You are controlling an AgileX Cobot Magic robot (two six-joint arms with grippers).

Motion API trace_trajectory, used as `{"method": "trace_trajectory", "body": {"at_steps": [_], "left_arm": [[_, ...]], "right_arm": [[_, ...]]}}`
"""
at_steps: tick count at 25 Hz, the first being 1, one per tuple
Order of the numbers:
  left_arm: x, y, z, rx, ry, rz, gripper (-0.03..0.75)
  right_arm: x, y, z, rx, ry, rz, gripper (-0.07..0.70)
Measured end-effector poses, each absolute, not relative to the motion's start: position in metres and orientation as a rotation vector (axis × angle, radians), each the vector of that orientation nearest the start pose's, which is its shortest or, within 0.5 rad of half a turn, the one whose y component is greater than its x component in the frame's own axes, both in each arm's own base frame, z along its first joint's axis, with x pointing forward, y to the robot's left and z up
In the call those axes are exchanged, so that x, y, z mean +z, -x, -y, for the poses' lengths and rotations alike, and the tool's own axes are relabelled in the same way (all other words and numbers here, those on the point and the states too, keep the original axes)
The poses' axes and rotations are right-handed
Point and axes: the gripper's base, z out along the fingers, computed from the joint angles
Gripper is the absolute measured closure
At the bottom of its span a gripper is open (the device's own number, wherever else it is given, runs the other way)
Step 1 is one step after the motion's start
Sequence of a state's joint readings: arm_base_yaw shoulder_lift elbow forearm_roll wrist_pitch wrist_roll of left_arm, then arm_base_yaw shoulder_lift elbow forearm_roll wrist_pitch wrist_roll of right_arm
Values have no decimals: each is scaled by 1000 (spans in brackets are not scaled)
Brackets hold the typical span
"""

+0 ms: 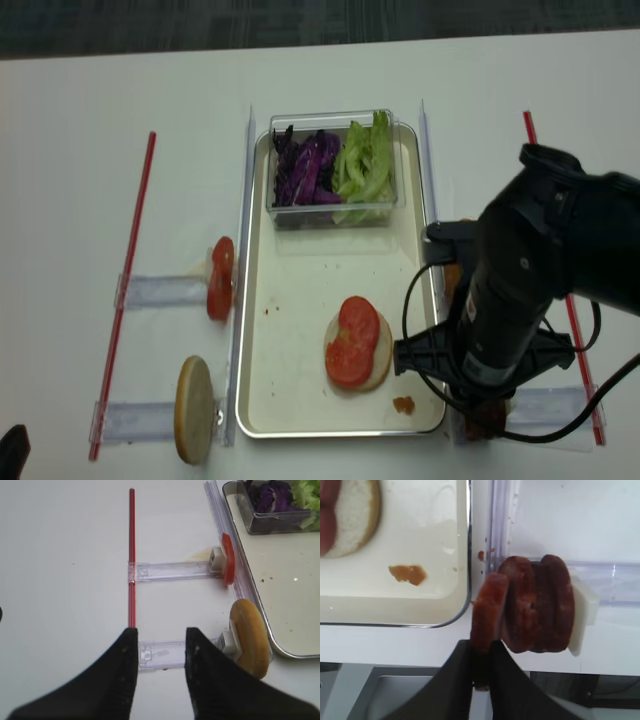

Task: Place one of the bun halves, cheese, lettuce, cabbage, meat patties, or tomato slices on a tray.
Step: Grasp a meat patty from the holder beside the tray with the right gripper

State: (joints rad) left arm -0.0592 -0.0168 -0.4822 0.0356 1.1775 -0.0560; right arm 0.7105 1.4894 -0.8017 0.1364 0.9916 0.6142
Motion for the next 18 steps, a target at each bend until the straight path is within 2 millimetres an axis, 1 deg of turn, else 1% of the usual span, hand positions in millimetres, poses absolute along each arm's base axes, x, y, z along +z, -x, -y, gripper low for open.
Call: {"method": "trace_trajectory", "body": {"at_steps": [5,12,18], "left_arm": [[263,11,-4,-23,1,-2162,491],[263,11,-4,-23,1,-2162,491],[263,11,-4,-23,1,-2162,491]], "right_arm": [[201,-168,-158,124,39,-3222,513],[222,-171,-160,135,64,-3200,514],[228,-172,-160,143,66,-3194,514]]}}
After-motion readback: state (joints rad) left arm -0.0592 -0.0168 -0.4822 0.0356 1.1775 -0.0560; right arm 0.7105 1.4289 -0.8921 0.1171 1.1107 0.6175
